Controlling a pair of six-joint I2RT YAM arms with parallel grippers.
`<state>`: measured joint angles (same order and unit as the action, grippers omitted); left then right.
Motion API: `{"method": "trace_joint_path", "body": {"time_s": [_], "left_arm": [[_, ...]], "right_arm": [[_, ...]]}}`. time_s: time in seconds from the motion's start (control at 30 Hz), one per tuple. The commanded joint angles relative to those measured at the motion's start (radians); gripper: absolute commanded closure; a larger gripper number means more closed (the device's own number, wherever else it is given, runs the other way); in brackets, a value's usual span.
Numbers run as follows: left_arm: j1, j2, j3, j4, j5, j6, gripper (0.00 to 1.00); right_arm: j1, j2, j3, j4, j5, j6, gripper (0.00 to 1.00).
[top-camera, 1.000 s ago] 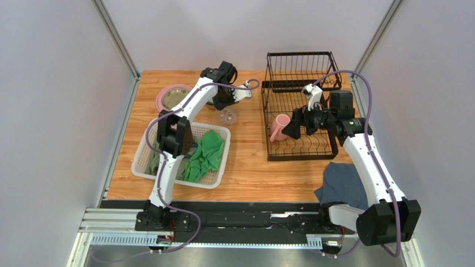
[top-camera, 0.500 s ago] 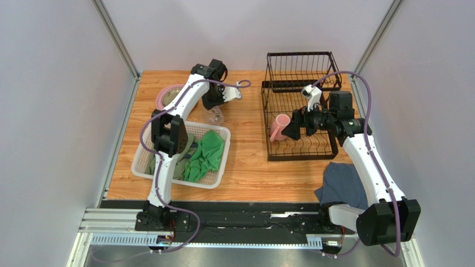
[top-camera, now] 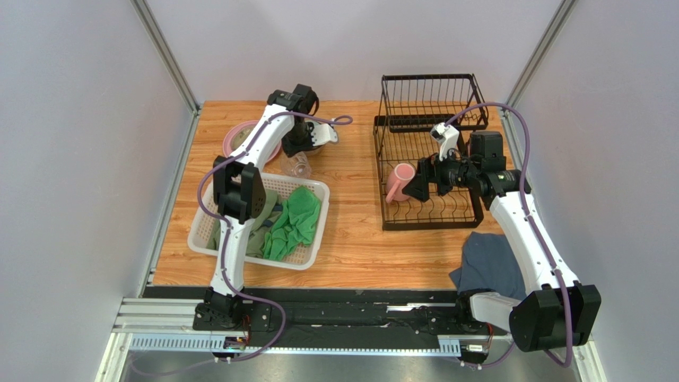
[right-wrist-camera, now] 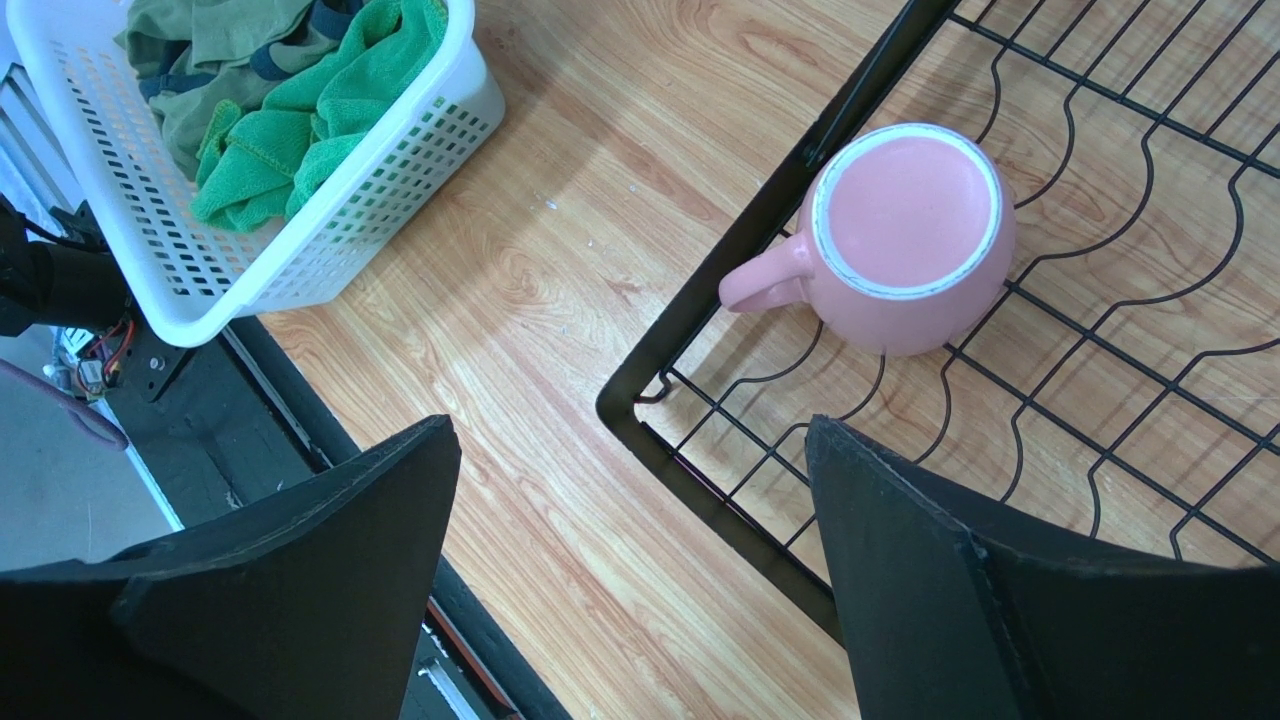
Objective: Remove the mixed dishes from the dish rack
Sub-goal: Place the cup at the center of the board.
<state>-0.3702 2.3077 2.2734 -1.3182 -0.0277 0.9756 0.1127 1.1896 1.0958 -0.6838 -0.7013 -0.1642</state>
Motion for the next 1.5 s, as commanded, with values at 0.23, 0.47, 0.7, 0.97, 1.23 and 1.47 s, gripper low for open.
{"method": "trace_joint_path", "body": {"time_s": [0.23,0.47,0.7,0.97,1.23,1.47], "left_arm": [[-0.001,0.007,0.038,0.025,-0.005,0.017,1.00],[-0.001,0.030,0.040,0.056,0.002,0.008,1.00],[-0.001,0.041,0.038,0.071,0.000,0.003,0.96],[-0.001,0.048,0.040,0.093,-0.005,-0.008,0.80],[-0.001,0.041,0.040,0.111,-0.005,-0.021,0.63],[-0.001,0.009,0.025,0.132,-0.008,-0.035,0.62]], "right_arm": [[-0.001,-0.012,-0.002,0.027,-0.020,-0.021,0.11],[-0.001,-0.012,-0.007,0.023,-0.018,-0.026,0.11],[-0.001,-0.005,-0.007,0.023,-0.020,-0.029,0.11],[-0.001,-0.005,-0.008,0.020,-0.020,-0.034,0.11],[0.001,-0.001,-0.007,0.015,-0.023,-0.035,0.11],[-0.001,0.001,-0.008,0.013,-0.023,-0.037,0.11]]}}
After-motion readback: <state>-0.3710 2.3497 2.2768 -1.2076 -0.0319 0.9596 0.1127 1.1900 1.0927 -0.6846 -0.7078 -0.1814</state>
